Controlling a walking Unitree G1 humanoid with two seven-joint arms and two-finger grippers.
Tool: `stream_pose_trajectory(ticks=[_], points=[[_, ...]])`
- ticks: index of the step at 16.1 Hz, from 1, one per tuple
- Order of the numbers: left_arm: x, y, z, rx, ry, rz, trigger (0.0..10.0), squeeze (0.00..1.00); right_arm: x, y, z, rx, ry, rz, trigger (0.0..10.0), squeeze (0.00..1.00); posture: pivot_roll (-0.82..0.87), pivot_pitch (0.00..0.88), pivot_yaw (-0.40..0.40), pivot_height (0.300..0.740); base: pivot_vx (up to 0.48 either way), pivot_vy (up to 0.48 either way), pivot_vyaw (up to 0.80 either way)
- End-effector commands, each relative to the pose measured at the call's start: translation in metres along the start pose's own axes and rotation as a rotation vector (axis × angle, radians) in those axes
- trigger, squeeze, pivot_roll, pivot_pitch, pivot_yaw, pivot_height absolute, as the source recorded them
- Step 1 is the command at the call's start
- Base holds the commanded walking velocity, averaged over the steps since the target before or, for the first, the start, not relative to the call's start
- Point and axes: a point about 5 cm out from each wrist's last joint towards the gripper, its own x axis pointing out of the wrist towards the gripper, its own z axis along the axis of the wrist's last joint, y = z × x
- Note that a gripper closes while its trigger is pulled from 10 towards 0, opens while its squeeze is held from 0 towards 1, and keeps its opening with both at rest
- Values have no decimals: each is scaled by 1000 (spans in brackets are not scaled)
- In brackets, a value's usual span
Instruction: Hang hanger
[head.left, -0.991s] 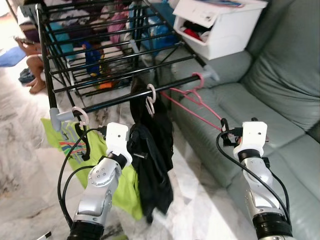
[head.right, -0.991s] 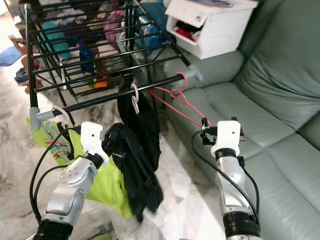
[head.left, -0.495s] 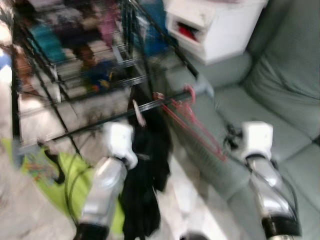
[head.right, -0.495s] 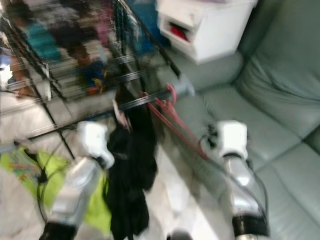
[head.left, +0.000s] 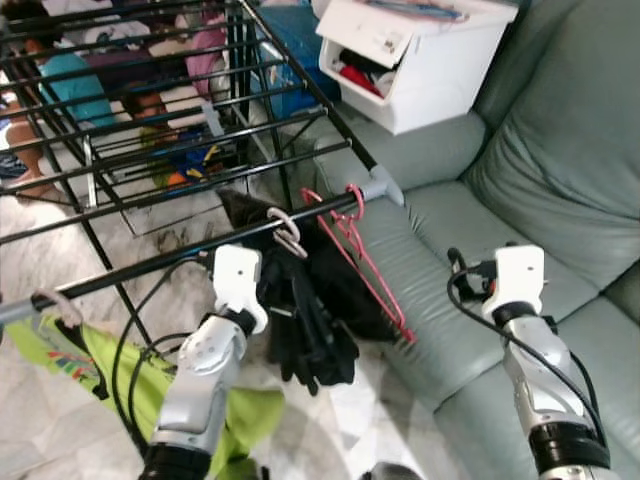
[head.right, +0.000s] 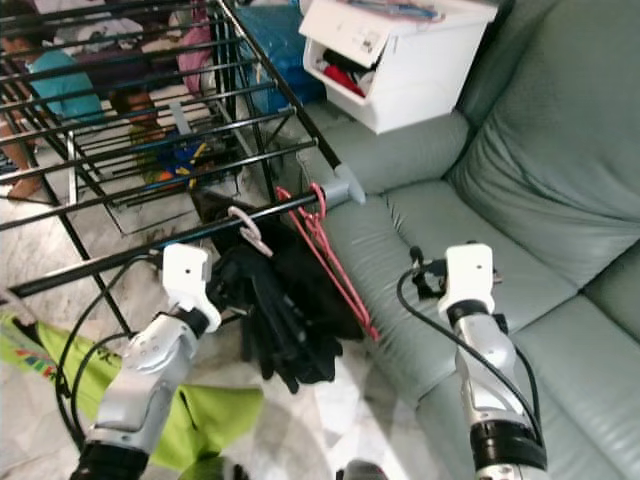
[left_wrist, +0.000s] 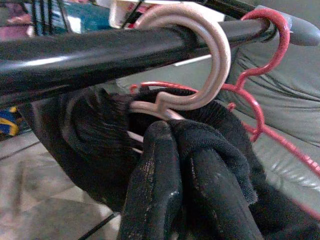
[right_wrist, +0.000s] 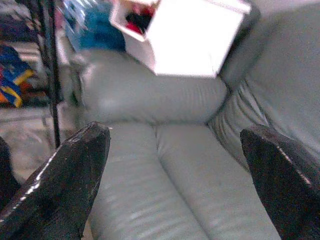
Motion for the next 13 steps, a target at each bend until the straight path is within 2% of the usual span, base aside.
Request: stream_pose_trajectory(ticks=[1, 2, 4, 6, 8, 10, 13], points=[[0, 2, 12, 16, -50, 6, 10000, 0, 2, 0, 9, -6, -42, 19, 10000, 0, 27, 0, 0, 740, 0, 0, 0], [0, 2, 12, 17, -49, 8, 10000, 0, 0, 1, 8, -6, -45, 38, 10000, 0, 27, 0, 0, 740, 0, 0, 0], [0, 2, 12, 18, -46, 9, 10000, 0, -2, 3, 6, -4, -31, 55, 10000, 0, 24, 0, 1, 740, 0, 0, 800], [0, 2, 12, 21, -42, 8, 10000, 0, -3, 8, 4, 5, -17, 116, 10000, 0, 23, 0, 6, 740, 0, 0, 0], [-1, 3, 10, 26, -26, 5, 10000, 0, -2, 14, 1, 8, 32, 266, 10000, 0, 23, 0, 6, 740, 0, 0, 0], [-2, 2, 8, 28, -15, 0, 10000, 0, 1, 16, -2, -48, 69, 392, 10000, 0, 23, 0, 9, 740, 0, 0, 0], [-5, 2, 5, 37, 18, -8, 10000, 0, 13, 10, 0, -153, 107, 546, 10000, 0, 39, 0, 7, 740, 0, 0, 0]])
